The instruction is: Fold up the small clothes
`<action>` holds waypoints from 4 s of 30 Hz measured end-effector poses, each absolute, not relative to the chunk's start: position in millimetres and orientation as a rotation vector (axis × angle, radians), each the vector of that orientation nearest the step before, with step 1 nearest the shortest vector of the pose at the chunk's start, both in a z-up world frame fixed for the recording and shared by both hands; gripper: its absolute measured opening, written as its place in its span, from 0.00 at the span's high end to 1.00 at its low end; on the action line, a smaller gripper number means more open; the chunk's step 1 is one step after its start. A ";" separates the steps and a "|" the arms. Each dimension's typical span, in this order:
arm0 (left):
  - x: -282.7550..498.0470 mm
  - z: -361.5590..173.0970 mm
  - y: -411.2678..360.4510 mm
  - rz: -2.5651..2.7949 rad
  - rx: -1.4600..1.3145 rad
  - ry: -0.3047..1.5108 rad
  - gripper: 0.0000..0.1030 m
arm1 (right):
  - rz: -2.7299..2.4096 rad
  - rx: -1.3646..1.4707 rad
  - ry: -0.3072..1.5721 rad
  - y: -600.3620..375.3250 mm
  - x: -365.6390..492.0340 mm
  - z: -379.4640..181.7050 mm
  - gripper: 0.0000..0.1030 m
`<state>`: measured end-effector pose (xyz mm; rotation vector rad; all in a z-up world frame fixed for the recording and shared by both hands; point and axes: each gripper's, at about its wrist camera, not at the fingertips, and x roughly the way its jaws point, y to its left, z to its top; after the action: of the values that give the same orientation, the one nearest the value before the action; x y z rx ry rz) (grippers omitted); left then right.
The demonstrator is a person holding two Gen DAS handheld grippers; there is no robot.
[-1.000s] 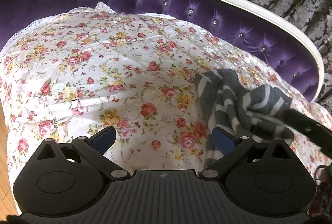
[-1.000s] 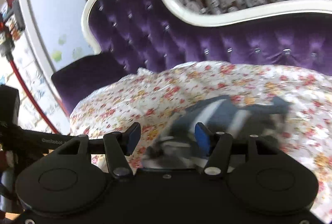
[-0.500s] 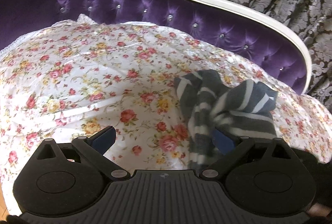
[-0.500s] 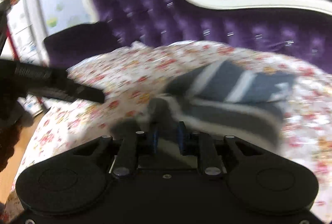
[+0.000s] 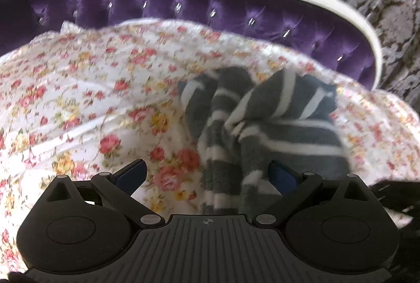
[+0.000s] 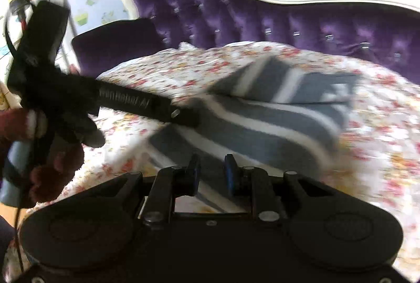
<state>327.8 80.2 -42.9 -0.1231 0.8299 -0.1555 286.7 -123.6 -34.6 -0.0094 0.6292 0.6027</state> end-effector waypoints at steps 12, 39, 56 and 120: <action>326.1 -58.8 99.9 -0.137 -0.189 0.916 0.03 | 0.450 -0.054 0.591 -146.3 368.1 -36.7 0.66; 306.9 -37.5 132.4 -0.167 -0.398 0.825 0.03 | 0.671 -0.267 0.527 -38.4 358.0 -40.9 0.65; 312.7 -34.4 118.9 -0.308 -0.438 0.768 0.01 | 0.538 0.254 0.557 -150.4 371.3 -22.5 0.08; 213.2 -26.1 63.3 -0.558 -0.550 0.954 0.75 | 0.513 0.407 0.893 -178.5 293.2 -40.5 0.53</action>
<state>213.2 63.3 -26.1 -0.5502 0.9540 -0.5582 293.2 -178.5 -40.5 0.4074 0.8933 0.5127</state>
